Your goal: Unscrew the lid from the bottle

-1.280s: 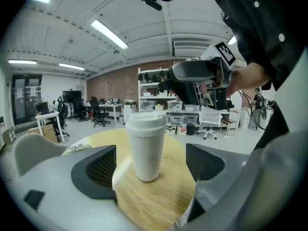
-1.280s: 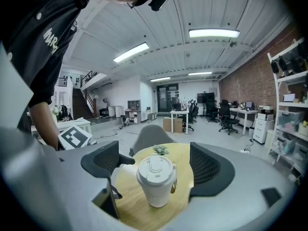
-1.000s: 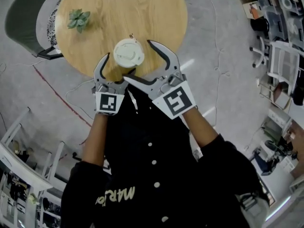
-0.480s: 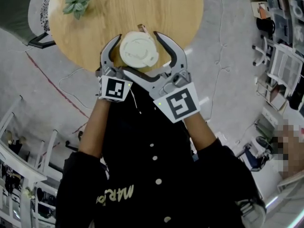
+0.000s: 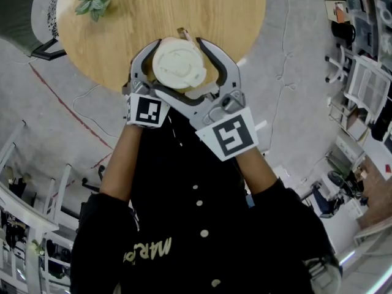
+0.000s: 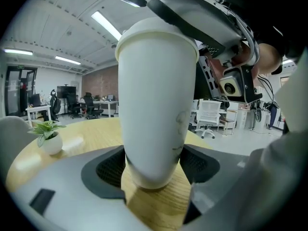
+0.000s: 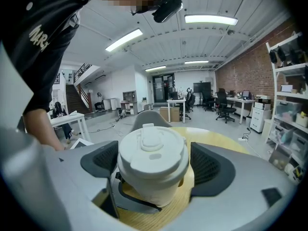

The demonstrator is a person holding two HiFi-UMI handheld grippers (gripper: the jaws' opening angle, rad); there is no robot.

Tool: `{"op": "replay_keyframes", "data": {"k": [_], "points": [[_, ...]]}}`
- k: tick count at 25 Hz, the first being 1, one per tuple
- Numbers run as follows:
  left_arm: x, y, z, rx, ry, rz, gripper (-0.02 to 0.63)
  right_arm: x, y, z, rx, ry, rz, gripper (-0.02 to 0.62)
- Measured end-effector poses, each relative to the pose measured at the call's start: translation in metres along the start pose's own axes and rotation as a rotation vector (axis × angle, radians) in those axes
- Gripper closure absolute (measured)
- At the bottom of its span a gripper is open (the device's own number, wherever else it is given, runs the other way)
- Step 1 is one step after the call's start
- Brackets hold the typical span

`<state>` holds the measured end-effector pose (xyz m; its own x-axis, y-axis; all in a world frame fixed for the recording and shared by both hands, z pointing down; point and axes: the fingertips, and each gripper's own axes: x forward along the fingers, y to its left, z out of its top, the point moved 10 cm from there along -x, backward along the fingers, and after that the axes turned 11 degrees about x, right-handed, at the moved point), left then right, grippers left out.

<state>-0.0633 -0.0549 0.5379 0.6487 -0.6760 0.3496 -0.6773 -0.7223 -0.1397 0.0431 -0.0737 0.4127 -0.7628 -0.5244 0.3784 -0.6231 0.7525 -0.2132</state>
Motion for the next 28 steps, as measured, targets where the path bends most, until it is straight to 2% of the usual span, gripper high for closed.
{"op": "replay_keyframes", "data": {"k": [8, 13, 15, 17, 19, 22, 24, 26, 28], "points": [[-0.001, -0.001, 0.001, 0.003, 0.002, 0.002, 0.256, 0.000, 0.004, -0.003, 0.022, 0.011, -0.051, 0.149], [-0.001, 0.000, 0.001, 0.024, 0.011, -0.010, 0.258, 0.001, 0.001, -0.002, -0.010, 0.003, -0.014, 0.149], [-0.001, 0.001, 0.001, 0.028, 0.008, -0.014, 0.259, 0.001, -0.002, 0.001, -0.056, -0.014, 0.048, 0.149], [-0.001, 0.001, 0.001, 0.036, 0.007, -0.025, 0.259, 0.002, -0.007, 0.003, -0.110, -0.020, 0.145, 0.149], [-0.002, 0.001, 0.001, 0.057, 0.018, -0.048, 0.259, 0.003, -0.014, 0.007, -0.169, -0.005, 0.274, 0.147], [-0.002, 0.002, 0.003, 0.083, 0.030, -0.081, 0.259, 0.005, -0.029, 0.013, -0.261, 0.047, 0.510, 0.146], [0.000, 0.002, 0.004, 0.082, 0.020, -0.094, 0.259, 0.007, -0.039, 0.015, -0.282, 0.070, 0.626, 0.146], [0.000, 0.003, 0.005, 0.079, 0.017, -0.103, 0.259, 0.008, -0.043, 0.016, -0.253, 0.082, 0.654, 0.147], [-0.001, 0.004, 0.005, 0.078, 0.022, -0.108, 0.259, 0.008, -0.041, 0.015, -0.244, 0.086, 0.642, 0.147]]}}
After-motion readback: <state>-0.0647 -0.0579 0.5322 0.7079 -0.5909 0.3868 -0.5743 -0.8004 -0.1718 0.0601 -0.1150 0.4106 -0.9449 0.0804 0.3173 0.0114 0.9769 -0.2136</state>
